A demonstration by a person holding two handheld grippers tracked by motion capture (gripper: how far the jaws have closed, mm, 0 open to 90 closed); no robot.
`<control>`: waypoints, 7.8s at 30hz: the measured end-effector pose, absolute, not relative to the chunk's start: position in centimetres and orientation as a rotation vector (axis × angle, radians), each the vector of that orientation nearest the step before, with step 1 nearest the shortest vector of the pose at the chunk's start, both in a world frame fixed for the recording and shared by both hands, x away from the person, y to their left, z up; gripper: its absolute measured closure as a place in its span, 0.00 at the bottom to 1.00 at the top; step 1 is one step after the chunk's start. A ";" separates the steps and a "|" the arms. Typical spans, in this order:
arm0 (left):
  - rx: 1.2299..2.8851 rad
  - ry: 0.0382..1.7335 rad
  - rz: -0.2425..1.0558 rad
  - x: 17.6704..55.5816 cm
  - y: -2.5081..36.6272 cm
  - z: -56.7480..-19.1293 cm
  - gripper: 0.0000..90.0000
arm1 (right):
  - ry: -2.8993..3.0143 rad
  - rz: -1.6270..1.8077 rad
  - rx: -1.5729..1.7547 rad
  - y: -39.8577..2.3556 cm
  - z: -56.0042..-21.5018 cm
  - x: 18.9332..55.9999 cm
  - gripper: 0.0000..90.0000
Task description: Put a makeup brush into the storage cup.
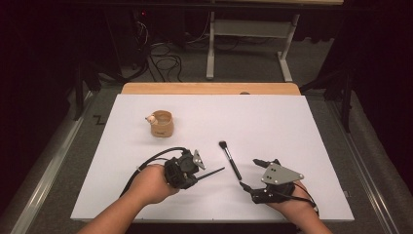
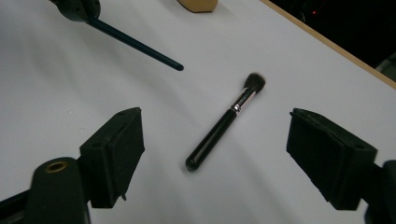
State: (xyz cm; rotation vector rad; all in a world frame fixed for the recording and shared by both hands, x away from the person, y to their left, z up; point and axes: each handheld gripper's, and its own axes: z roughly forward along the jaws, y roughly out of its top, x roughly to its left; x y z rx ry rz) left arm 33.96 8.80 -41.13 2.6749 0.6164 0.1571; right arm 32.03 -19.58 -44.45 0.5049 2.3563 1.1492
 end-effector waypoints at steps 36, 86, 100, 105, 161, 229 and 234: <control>2.712 0.543 0.132 33.6 8.1 -41.6 0.92 | 2.450 0.949 0.200 -15.7 -45.3 31.7 0.61; 2.713 0.478 0.089 33.0 6.8 -41.8 0.92 | 2.543 0.802 0.002 -13.3 -46.0 32.9 0.73; 2.710 0.478 0.089 33.0 7.0 -41.6 0.92 | 2.552 0.772 -0.030 -13.2 -46.0 33.1 0.82; 2.713 0.480 0.084 32.9 6.8 -41.7 0.92 | 2.549 0.774 -0.044 -13.2 -46.0 33.1 0.83; 2.658 0.684 0.188 34.2 8.1 -41.3 0.49 | 2.561 0.765 -0.163 -13.3 -45.5 32.7 0.96; 1.971 1.170 0.461 34.4 19.0 -48.5 0.37 | 2.421 0.941 0.321 -20.9 -47.0 33.8 0.96; 1.921 1.157 0.483 34.0 19.4 -49.0 0.31 | 2.418 0.946 0.328 -21.0 -47.3 33.6 0.96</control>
